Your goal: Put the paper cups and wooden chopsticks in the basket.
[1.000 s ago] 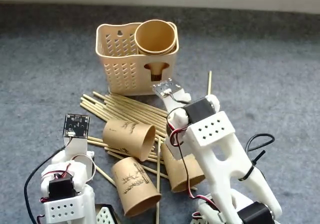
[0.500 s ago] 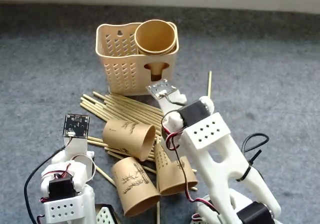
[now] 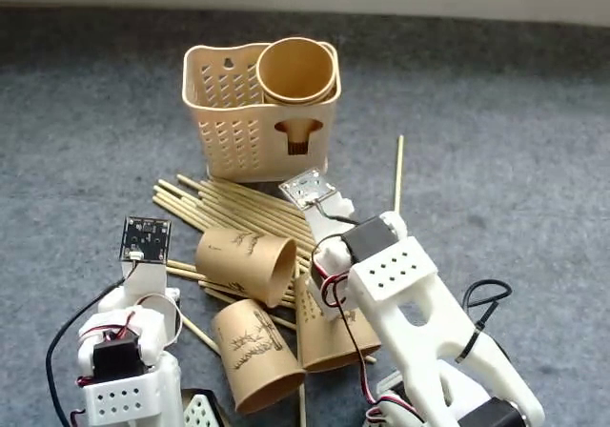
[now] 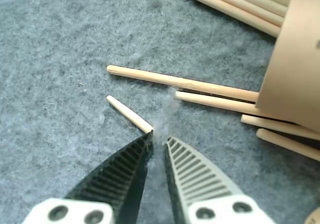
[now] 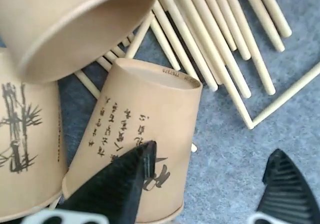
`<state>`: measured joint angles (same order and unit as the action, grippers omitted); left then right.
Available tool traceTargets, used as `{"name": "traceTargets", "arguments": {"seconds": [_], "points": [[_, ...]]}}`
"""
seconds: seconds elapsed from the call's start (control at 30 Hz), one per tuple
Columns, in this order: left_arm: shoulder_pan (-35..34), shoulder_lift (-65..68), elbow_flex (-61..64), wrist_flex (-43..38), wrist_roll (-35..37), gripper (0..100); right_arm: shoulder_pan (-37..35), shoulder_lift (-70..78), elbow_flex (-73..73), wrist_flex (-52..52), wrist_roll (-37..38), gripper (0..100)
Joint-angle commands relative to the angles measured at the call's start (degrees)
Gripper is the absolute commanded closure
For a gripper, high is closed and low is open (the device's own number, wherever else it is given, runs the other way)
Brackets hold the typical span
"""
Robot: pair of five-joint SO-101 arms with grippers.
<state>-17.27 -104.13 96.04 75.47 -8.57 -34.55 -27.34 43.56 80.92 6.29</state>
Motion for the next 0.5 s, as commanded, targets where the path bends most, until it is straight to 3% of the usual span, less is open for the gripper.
{"name": "traceTargets", "arguments": {"seconds": [0.0, 0.13, 0.47], "points": [[-0.4, -0.2, 1.1, 0.3, -0.1, 95, -0.6, 0.2, 1.8, -0.8, 1.0, 73.3], [-0.4, -0.2, 1.1, 0.3, -0.1, 95, -0.6, 0.2, 1.4, -0.1, 1.0, 79.0], [-0.4, -0.2, 1.1, 0.3, -0.1, 95, 2.2, -3.2, -5.1, 6.5, 4.2, 79.0]]}}
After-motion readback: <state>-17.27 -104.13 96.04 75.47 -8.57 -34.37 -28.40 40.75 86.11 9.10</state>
